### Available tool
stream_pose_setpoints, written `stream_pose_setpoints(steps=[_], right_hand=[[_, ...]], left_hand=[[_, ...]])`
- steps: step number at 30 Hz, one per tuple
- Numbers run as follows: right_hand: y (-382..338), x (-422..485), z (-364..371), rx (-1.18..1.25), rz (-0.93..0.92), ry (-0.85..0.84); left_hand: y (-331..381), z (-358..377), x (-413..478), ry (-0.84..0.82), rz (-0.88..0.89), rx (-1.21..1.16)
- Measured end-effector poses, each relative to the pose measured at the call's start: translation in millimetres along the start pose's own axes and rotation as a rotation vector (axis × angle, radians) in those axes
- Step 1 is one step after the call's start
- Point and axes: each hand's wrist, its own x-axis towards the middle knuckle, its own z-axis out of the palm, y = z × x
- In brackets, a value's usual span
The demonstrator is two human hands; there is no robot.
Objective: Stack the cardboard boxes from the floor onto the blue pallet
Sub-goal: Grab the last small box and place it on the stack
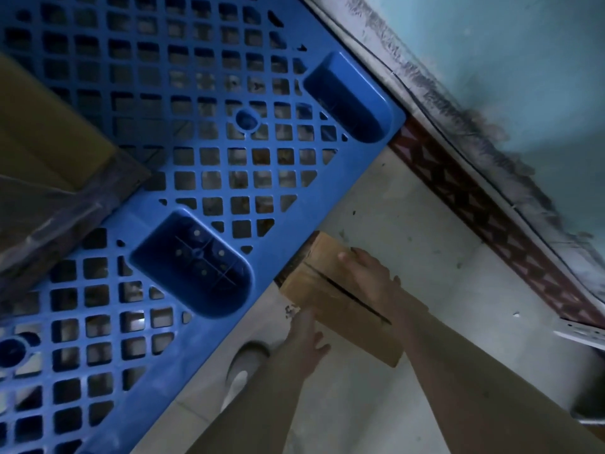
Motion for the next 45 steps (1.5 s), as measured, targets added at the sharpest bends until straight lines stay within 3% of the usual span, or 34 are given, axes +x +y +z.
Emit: stream_pose_setpoints(steps=[4, 12, 19, 26, 38, 45], right_hand=[[5.0, 7.8, 1.3, -0.050, 0.015, 0.014], [6.7, -31.7, -42.8, 0.053, 0.066, 0.059], [-25.8, -101.5, -73.2, -0.156, 0.068, 0.331], [-116.9, -201.2, -91.3, -0.041, -0.003, 0.411], [-260.3, -365.5, -70.6, 0.202, -0.124, 0.498], [-326.4, -412.0, -114.3, 0.250, -0.225, 0.540]], left_hand=[[-0.9, 9.9, 8.2, -0.035, 0.056, -0.069], [-9.5, 20.2, -44.0, -0.129, 0.188, 0.044], [-11.3, 12.6, -126.9, -0.220, 0.265, 0.132], [41.1, -48.0, -230.5, -0.322, 0.416, 0.187], [128.7, -165.0, -412.2, -0.305, 0.565, 0.407], [168.9, -166.7, -495.2, -0.322, 0.654, 0.394]])
